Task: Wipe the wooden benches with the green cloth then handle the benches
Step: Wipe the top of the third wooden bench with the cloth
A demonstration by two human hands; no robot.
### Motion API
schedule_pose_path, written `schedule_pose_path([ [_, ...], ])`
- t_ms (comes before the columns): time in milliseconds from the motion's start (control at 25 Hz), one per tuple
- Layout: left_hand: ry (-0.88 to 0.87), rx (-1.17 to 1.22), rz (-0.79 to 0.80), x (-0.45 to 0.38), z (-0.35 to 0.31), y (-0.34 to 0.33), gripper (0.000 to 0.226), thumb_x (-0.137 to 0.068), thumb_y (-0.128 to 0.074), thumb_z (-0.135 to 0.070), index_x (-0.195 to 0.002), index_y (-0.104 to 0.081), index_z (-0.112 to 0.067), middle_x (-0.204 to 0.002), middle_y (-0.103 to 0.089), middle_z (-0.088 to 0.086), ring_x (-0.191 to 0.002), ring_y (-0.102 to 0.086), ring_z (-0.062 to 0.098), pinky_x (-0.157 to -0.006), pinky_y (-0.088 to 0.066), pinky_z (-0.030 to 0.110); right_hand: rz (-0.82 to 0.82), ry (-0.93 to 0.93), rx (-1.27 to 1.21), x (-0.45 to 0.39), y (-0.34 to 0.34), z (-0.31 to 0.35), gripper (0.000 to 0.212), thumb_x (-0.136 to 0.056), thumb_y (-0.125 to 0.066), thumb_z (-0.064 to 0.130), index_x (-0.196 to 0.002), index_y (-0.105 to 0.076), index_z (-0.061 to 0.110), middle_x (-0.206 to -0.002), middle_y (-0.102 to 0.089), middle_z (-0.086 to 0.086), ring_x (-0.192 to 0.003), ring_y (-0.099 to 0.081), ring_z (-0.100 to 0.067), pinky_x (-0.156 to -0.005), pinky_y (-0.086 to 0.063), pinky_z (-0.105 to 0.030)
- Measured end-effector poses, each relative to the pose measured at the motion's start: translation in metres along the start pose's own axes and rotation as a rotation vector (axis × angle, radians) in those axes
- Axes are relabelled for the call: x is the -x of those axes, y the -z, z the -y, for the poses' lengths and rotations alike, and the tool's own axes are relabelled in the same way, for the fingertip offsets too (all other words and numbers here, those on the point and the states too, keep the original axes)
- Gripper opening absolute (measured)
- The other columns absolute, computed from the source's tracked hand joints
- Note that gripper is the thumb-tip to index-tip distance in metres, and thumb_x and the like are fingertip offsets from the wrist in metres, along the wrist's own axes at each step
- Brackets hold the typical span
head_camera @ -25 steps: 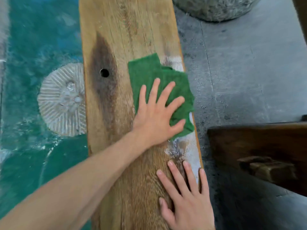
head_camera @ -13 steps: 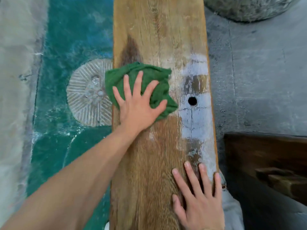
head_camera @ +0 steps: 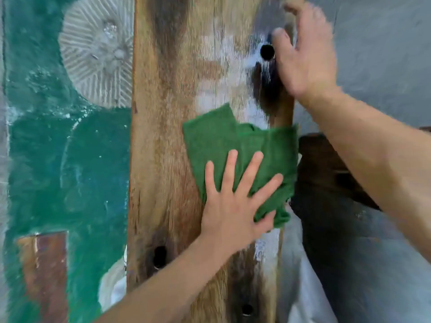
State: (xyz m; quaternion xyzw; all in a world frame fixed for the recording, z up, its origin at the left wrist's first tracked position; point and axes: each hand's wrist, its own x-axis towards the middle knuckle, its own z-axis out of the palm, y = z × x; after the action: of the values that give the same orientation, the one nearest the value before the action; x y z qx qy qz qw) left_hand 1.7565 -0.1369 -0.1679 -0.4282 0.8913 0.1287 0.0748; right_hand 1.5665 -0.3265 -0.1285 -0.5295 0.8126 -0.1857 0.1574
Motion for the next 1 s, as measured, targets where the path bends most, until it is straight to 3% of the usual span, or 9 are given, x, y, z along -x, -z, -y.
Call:
schedule_pose_path([
  [120,-0.055,-0.028,0.097,0.136,-0.048,-0.044,0.068,-0.084,-0.053,-0.067,-0.149,-0.039,-0.053,-0.171,-0.016,0.002,-0.151,-0.019,0.044,-0.115,-0.021,0.068,0.209,0.233,0.260,-0.043,-0.028,0.013,0.054,-0.097,-0.034,0.046,-0.138,-0.048,0.014,-0.146,-0.047,-0.011,-0.137,-0.038,-0.033,-0.110,-0.030,-0.039],
  [240,-0.035,0.022,0.200,0.193,-0.060,-0.059,0.054,-0.084,-0.054,-0.076,-0.136,-0.045,-0.066,-0.162,-0.036,-0.008,-0.150,-0.032,0.037,-0.108,-0.037,0.058,0.190,0.117,0.207,-0.049,-0.046,0.018,0.050,-0.091,-0.029,0.054,-0.112,-0.056,0.018,-0.119,-0.056,-0.015,-0.115,-0.048,-0.028,-0.099,-0.035,-0.036],
  [360,-0.037,0.054,0.185,0.160,-0.051,-0.048,0.064,-0.082,-0.053,-0.082,-0.142,-0.040,-0.065,-0.161,-0.035,-0.008,-0.152,-0.024,0.038,-0.108,-0.033,0.065,0.146,0.010,-0.023,-0.049,-0.039,0.016,0.032,-0.092,-0.030,0.046,-0.081,-0.038,0.018,-0.082,-0.038,-0.005,-0.082,-0.031,-0.019,-0.071,-0.026,-0.032],
  [440,-0.048,0.097,0.016,0.086,-0.040,-0.026,0.074,-0.082,-0.050,-0.080,-0.150,-0.032,-0.059,-0.168,-0.023,-0.005,-0.153,-0.013,0.042,-0.113,-0.016,0.072,0.109,-0.032,-0.116,-0.053,-0.024,0.014,0.031,-0.097,-0.032,0.039,-0.075,-0.031,0.018,-0.075,-0.033,-0.004,-0.075,-0.025,-0.015,-0.066,-0.022,-0.032],
  [480,0.004,0.118,-0.085,0.034,-0.027,-0.014,0.073,-0.084,-0.047,-0.078,-0.152,-0.030,-0.057,-0.169,-0.020,-0.004,-0.153,-0.011,0.044,-0.114,-0.010,0.074,0.093,-0.037,-0.160,-0.057,-0.018,0.011,0.031,-0.099,-0.032,0.037,-0.076,-0.039,0.018,-0.076,-0.040,-0.005,-0.073,-0.026,-0.015,-0.066,-0.023,-0.031],
  [600,0.238,0.125,-0.215,-0.139,0.032,0.030,0.067,-0.089,-0.030,-0.077,-0.153,-0.023,-0.057,-0.172,-0.008,-0.003,-0.154,-0.002,0.046,-0.115,-0.001,0.075,0.045,-0.059,-0.313,-0.072,-0.007,0.012,0.038,-0.102,-0.033,0.038,-0.119,-0.063,0.024,-0.110,-0.067,0.005,-0.101,-0.054,-0.012,-0.084,-0.038,-0.024],
  [760,0.361,0.120,-0.112,-0.276,0.145,0.082,0.066,-0.092,-0.029,-0.078,-0.154,-0.015,-0.059,-0.172,0.001,-0.007,-0.156,0.008,0.040,-0.117,0.004,0.073,0.020,-0.099,-0.276,-0.097,-0.012,0.018,0.042,-0.103,-0.035,0.041,-0.140,-0.052,0.034,-0.144,-0.055,0.006,-0.133,-0.046,-0.019,-0.104,-0.034,-0.029],
  [880,0.422,0.109,-0.168,-0.250,0.189,0.083,0.065,-0.096,-0.026,-0.074,-0.157,-0.016,-0.054,-0.172,-0.001,-0.004,-0.157,0.006,0.034,-0.121,0.001,0.067,0.068,0.085,0.116,-0.094,-0.040,0.020,0.047,-0.103,-0.032,0.046,-0.148,-0.041,0.036,-0.161,-0.033,0.005,-0.143,-0.030,-0.027,-0.110,-0.025,-0.044],
  [1000,0.347,0.026,-0.132,-0.145,0.158,0.054,0.069,-0.096,-0.027,-0.070,-0.159,-0.012,-0.048,-0.172,-0.001,0.003,-0.157,0.002,0.037,-0.120,-0.009,0.069,0.083,0.161,0.297,-0.087,-0.057,0.008,0.056,-0.103,-0.027,0.051,-0.157,-0.026,0.033,-0.168,-0.018,-0.001,-0.153,-0.015,-0.028,-0.121,-0.010,-0.049],
])
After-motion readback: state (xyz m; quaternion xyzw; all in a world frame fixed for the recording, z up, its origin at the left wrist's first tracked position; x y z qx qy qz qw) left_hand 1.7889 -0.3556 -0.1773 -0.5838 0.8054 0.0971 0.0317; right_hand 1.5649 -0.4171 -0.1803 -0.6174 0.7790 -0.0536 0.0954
